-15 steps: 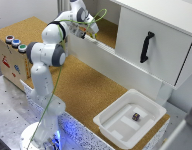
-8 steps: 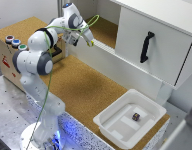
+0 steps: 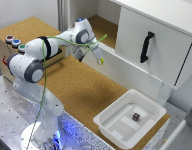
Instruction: Put the grasped yellow object inside the box
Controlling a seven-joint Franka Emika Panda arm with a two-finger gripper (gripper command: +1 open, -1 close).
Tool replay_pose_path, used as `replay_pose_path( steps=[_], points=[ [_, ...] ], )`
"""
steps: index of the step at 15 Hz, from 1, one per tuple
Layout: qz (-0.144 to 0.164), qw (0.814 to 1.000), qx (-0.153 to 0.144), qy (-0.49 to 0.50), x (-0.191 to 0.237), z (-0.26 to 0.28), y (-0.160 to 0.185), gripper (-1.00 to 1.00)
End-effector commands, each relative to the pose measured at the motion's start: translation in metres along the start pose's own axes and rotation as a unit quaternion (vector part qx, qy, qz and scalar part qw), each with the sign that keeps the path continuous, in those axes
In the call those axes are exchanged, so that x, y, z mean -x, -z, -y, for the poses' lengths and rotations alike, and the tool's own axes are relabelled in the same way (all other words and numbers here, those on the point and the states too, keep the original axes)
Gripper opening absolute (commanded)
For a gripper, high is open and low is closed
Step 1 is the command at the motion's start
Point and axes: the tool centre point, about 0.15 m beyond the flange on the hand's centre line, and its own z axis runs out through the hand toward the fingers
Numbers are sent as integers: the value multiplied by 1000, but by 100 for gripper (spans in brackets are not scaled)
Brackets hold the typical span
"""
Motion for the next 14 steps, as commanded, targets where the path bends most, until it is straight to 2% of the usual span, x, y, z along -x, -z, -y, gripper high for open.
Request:
replay_pose_path(
  steps=[1,4,6,8,10,13,14],
  points=[
    [11,998,-1,-67,-20,-132,-71,-100],
    [39,993,5,-114,-23,-185,-108,-100],
    [61,990,5,-128,-17,-201,-132,-100],
    [96,984,-6,-149,-6,-207,-166,-100],
    [118,976,-15,-181,4,-211,-193,-100],
    [132,967,-36,-214,6,-207,-223,-100],
    [130,965,-33,-223,1,-203,-231,-100]
  ],
)
